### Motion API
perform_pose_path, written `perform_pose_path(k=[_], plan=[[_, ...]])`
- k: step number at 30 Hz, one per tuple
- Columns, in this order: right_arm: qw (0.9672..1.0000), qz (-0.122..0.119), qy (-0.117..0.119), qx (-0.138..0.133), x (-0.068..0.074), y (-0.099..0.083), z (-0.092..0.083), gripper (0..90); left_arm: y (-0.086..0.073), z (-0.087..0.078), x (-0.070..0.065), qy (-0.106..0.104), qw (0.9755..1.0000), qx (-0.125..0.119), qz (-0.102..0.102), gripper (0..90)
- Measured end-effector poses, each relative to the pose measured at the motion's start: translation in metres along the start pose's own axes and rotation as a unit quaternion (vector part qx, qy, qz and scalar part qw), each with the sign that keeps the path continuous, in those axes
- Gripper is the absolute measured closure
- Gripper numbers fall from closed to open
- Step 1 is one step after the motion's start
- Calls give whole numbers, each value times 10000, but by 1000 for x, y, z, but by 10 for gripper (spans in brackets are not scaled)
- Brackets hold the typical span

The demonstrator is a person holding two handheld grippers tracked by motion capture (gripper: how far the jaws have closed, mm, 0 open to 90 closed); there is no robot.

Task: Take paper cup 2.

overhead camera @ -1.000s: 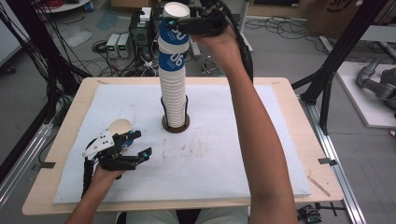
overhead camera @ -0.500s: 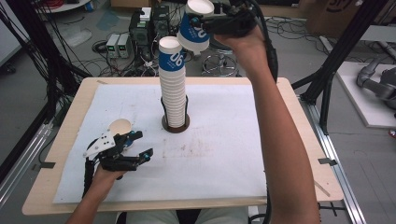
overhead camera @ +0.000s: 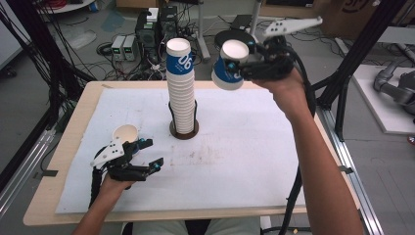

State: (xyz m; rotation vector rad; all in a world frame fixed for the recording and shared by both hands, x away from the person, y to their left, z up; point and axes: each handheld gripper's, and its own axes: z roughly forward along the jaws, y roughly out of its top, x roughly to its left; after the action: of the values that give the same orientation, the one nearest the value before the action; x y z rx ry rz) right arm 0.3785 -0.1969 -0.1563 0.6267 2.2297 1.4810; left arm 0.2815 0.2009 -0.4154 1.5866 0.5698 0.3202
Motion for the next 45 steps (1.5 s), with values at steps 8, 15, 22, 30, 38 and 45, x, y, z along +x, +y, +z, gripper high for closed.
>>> perform_pose_path(k=[8, 15, 22, 30, 38, 45], plan=[[9995, 242, 179, 84, -1, -59, -9, 297, -1, 2, -2, -45, 10000, 36, -27, 173], [9988, 377, 253, 177, 4, -115, -4, 298, -1, 6, -5, -159, 9999, 65, 17, 168], [9985, 370, 321, 231, 14, -153, 3, 298, 2, 13, -9, -324, 9994, 38, 85, 168], [9981, 342, 450, 237, 25, -178, 9, 298, 4, 21, -15, -496, 9987, 42, 141, 168], [9981, 261, 506, 240, 38, -195, 16, 298, 4, 27, -16, -588, 9981, 33, 198, 168], [9975, 305, 594, 242, 39, -200, 16, 298, 4, 26, -16, -570, 9982, 26, 182, 168]])
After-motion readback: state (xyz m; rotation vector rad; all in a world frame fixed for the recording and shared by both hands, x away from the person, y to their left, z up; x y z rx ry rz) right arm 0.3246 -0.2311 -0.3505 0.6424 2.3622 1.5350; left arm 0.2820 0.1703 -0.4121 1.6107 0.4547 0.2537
